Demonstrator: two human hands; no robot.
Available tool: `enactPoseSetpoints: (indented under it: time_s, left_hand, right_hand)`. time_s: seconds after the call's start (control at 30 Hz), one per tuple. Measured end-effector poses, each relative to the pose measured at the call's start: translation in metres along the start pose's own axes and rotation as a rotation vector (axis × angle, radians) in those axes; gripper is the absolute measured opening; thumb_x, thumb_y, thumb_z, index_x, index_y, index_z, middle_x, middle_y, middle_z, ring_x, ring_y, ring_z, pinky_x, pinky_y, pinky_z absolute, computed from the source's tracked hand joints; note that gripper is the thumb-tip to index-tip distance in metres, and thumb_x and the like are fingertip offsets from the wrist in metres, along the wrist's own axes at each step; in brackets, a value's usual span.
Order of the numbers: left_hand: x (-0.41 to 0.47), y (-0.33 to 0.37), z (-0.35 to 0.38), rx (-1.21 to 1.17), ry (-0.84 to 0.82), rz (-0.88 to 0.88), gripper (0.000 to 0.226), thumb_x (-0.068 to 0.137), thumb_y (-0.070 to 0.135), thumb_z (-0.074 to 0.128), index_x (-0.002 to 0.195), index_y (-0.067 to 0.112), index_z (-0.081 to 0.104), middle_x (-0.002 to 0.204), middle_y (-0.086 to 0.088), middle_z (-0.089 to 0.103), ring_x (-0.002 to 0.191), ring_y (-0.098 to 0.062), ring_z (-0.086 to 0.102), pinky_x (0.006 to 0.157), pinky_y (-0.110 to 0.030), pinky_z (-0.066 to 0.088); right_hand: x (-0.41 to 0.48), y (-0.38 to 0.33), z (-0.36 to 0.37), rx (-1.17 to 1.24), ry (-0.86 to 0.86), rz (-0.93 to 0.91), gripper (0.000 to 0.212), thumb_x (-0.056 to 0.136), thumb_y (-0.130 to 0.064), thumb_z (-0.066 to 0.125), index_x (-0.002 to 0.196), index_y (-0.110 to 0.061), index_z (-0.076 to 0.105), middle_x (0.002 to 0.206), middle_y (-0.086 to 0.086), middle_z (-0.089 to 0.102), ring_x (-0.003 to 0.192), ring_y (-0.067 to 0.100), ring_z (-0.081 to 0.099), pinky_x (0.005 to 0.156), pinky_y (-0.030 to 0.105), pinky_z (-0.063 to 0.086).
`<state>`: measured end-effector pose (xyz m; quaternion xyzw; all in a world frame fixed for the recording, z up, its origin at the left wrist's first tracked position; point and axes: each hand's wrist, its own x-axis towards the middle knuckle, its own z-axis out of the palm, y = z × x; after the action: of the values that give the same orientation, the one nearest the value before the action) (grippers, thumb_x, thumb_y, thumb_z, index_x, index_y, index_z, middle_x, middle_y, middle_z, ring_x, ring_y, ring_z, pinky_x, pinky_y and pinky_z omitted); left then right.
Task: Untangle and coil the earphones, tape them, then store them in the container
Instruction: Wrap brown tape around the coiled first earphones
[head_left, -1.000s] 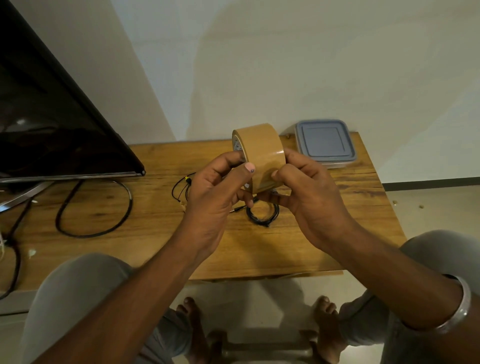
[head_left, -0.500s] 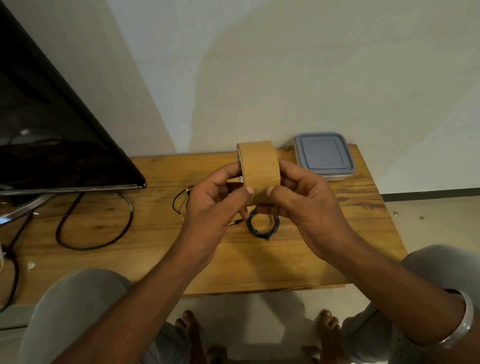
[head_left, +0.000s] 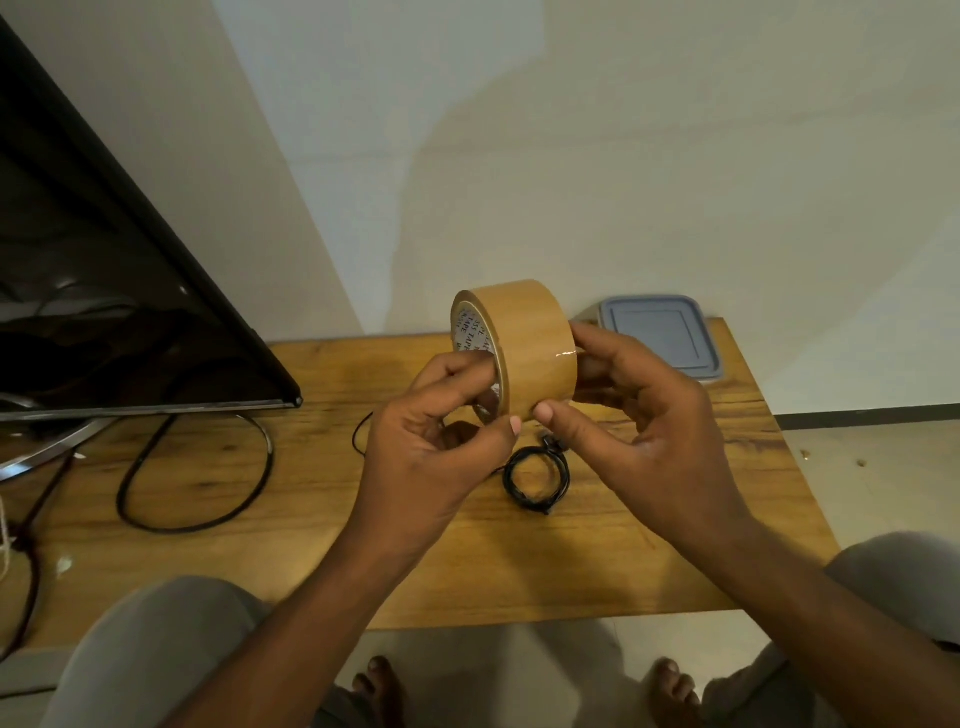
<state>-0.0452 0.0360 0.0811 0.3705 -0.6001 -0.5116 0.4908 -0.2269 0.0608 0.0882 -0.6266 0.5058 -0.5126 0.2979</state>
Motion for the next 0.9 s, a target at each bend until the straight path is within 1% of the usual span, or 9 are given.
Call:
enactPoseSetpoints:
  time_s: [0.13, 0.2, 0.3, 0.37, 0.47, 0.57, 0.67, 0.73, 0.9]
  left_hand:
    - [0.0, 0.0, 0.0, 0.03, -0.016, 0.02, 0.034, 0.077, 0.014, 0.07, 0.11, 0.016, 0.076, 0.114, -0.008, 0.065, 0.103, -0.028, 0.062, 0.075, -0.05, 0.056]
    - [0.0, 0.0, -0.001, 0.061, -0.047, 0.043, 0.035, 0.078, 0.012, 0.07, 0.111, 0.022, 0.076, 0.115, -0.002, 0.066, 0.102, -0.025, 0.064, 0.075, -0.05, 0.056]
    - [0.0, -0.001, -0.001, 0.111, -0.069, 0.063, 0.039, 0.08, 0.001, 0.071, 0.11, 0.024, 0.077, 0.11, -0.002, 0.067, 0.096, -0.025, 0.065, 0.07, -0.048, 0.054]
    - [0.001, -0.001, -0.003, 0.149, -0.084, 0.082, 0.037, 0.08, -0.002, 0.068, 0.11, 0.019, 0.076, 0.104, -0.001, 0.067, 0.091, -0.022, 0.064, 0.068, -0.046, 0.053]
    - [0.002, -0.001, -0.006, 0.289, -0.12, 0.129, 0.037, 0.082, -0.001, 0.066, 0.115, 0.014, 0.075, 0.097, 0.007, 0.066, 0.083, -0.012, 0.059, 0.063, -0.033, 0.048]
    - [0.002, 0.0, -0.008, 0.39, -0.162, 0.166, 0.034, 0.083, 0.0, 0.066, 0.114, 0.012, 0.074, 0.095, 0.008, 0.065, 0.073, -0.008, 0.055, 0.058, -0.029, 0.044]
    - [0.0, 0.002, -0.008, 0.467, -0.182, 0.228, 0.03, 0.083, 0.004, 0.069, 0.112, 0.011, 0.073, 0.098, 0.009, 0.066, 0.077, 0.005, 0.057, 0.066, -0.007, 0.039]
    - [0.0, 0.003, -0.009, 0.5, -0.195, 0.249, 0.031, 0.083, 0.006, 0.069, 0.113, 0.013, 0.073, 0.103, 0.011, 0.067, 0.085, 0.006, 0.058, 0.069, -0.003, 0.038]
    - [0.0, 0.004, -0.007, 0.562, -0.197, 0.281, 0.032, 0.082, 0.002, 0.071, 0.113, 0.008, 0.073, 0.104, 0.008, 0.068, 0.085, 0.014, 0.056, 0.073, -0.001, 0.037]
  right_hand:
    - [0.001, 0.0, -0.002, -0.044, 0.01, -0.042, 0.069, 0.082, -0.023, 0.08, 0.143, -0.014, 0.051, 0.116, -0.006, 0.07, 0.106, 0.012, 0.069, 0.084, 0.032, 0.06]
    - [0.002, 0.001, -0.006, -0.046, -0.019, -0.046, 0.075, 0.082, -0.022, 0.082, 0.148, -0.016, 0.045, 0.12, -0.008, 0.068, 0.107, 0.013, 0.068, 0.08, 0.031, 0.061]
    - [0.005, 0.001, -0.011, -0.18, -0.027, -0.13, 0.083, 0.081, -0.033, 0.082, 0.151, -0.02, 0.039, 0.129, -0.013, 0.059, 0.11, 0.009, 0.063, 0.076, 0.026, 0.059]
    - [0.006, -0.001, -0.015, -0.325, -0.043, -0.209, 0.082, 0.082, -0.04, 0.078, 0.152, -0.022, 0.039, 0.142, -0.007, 0.047, 0.121, 0.008, 0.053, 0.083, 0.03, 0.058]
    - [0.007, -0.006, -0.018, -0.504, -0.099, -0.24, 0.077, 0.082, -0.046, 0.074, 0.15, -0.031, 0.042, 0.16, 0.001, 0.028, 0.131, 0.014, 0.045, 0.093, 0.039, 0.056]
    - [0.005, -0.007, -0.018, -0.571, -0.21, -0.248, 0.058, 0.087, -0.05, 0.064, 0.142, -0.037, 0.053, 0.156, -0.004, 0.038, 0.13, 0.016, 0.048, 0.092, 0.035, 0.055]
    - [0.004, -0.005, -0.02, -0.376, -0.254, -0.115, 0.045, 0.085, -0.044, 0.071, 0.129, -0.038, 0.066, 0.147, -0.012, 0.051, 0.126, 0.006, 0.054, 0.081, 0.026, 0.06]
    - [0.004, -0.005, -0.021, -0.256, -0.236, -0.038, 0.04, 0.083, -0.032, 0.076, 0.123, -0.036, 0.071, 0.144, -0.012, 0.055, 0.124, 0.001, 0.057, 0.08, 0.022, 0.06]
    - [0.001, -0.01, -0.016, -0.392, -0.224, -0.052, 0.042, 0.081, -0.045, 0.065, 0.121, -0.036, 0.069, 0.147, -0.005, 0.054, 0.132, 0.006, 0.053, 0.09, 0.032, 0.06]
